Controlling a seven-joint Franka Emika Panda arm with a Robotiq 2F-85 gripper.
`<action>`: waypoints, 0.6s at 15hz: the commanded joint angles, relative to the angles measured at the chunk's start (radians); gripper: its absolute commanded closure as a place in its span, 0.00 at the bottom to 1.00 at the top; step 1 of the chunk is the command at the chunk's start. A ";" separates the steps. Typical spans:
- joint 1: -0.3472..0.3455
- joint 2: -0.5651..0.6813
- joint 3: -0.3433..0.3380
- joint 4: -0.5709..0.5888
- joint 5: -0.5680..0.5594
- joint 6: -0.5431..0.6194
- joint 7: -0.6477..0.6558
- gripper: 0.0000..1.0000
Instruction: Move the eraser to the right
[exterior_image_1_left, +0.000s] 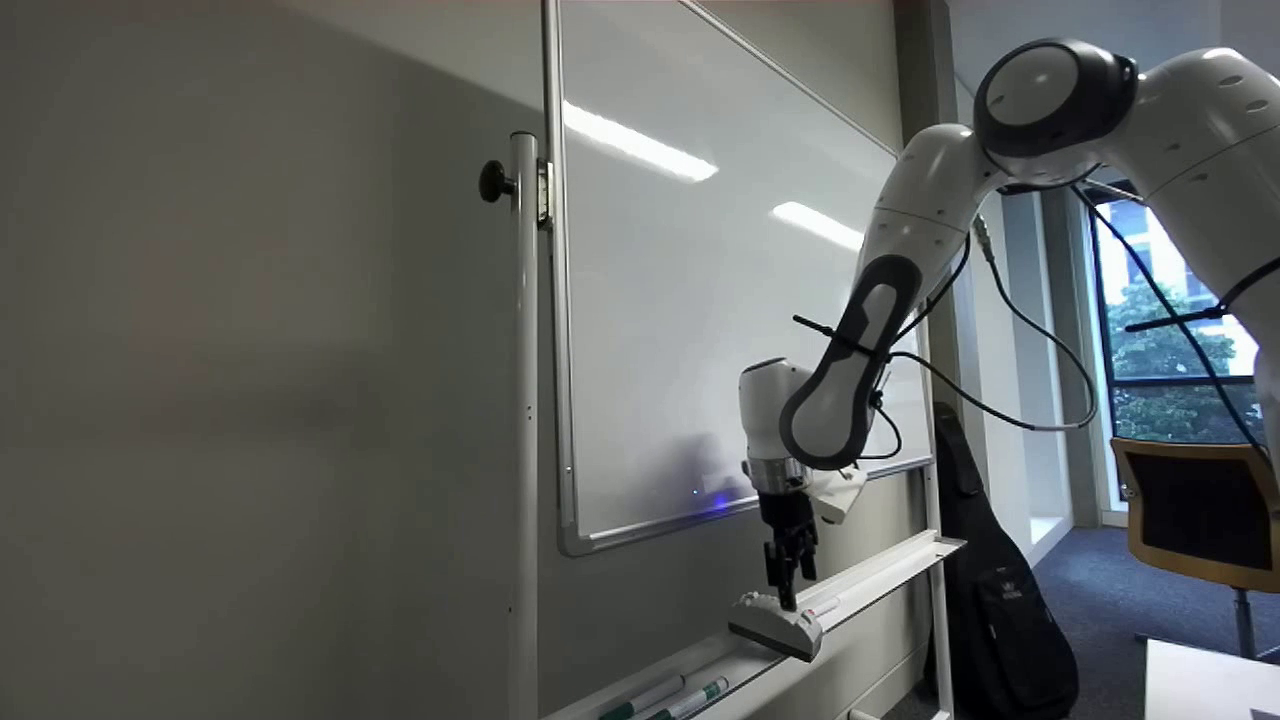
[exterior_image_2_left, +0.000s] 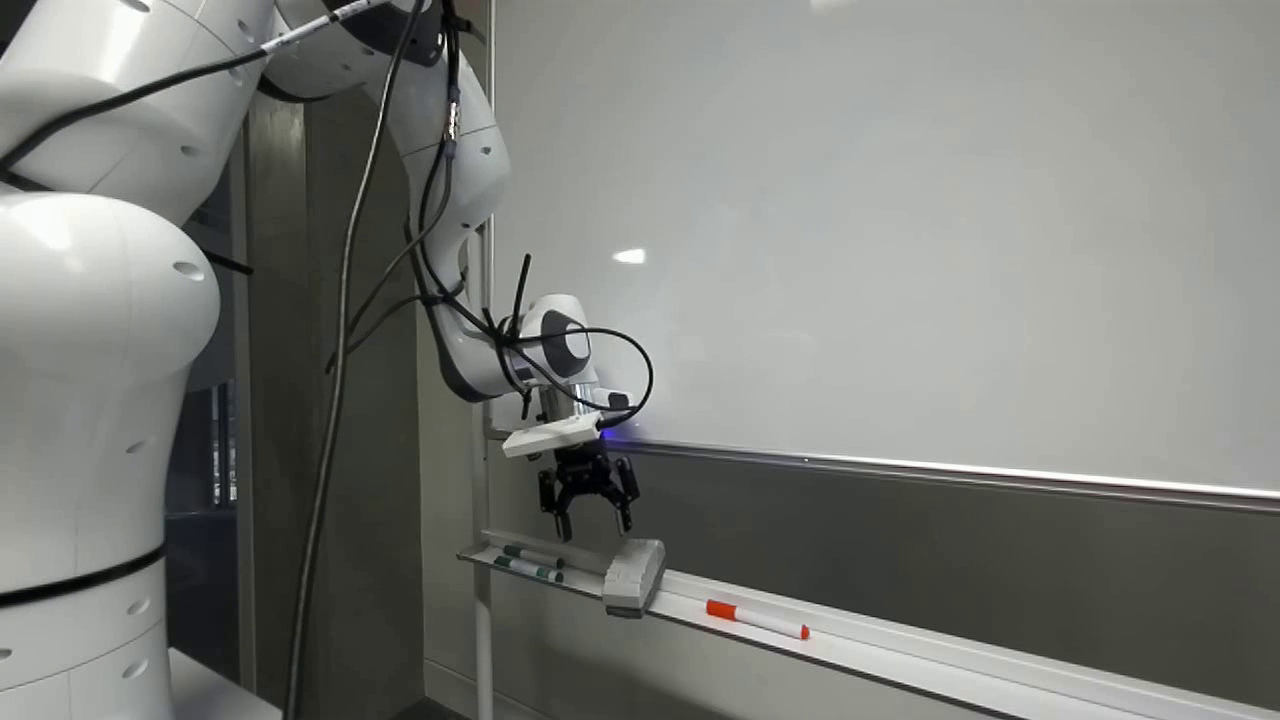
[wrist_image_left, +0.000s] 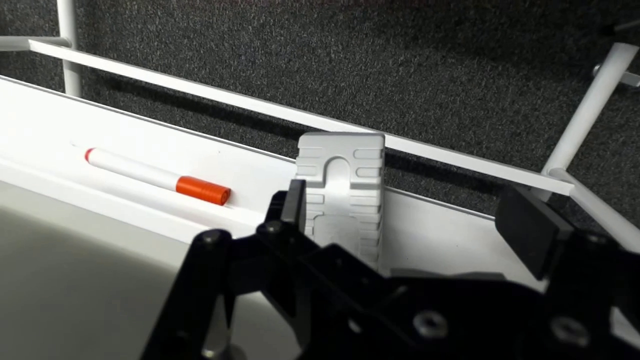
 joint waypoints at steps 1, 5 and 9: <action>0.012 0.103 -0.039 0.096 -0.013 -0.049 0.027 0.00; 0.023 0.176 -0.060 0.160 -0.005 -0.058 0.038 0.00; 0.028 0.167 -0.049 0.153 0.006 -0.055 0.039 0.00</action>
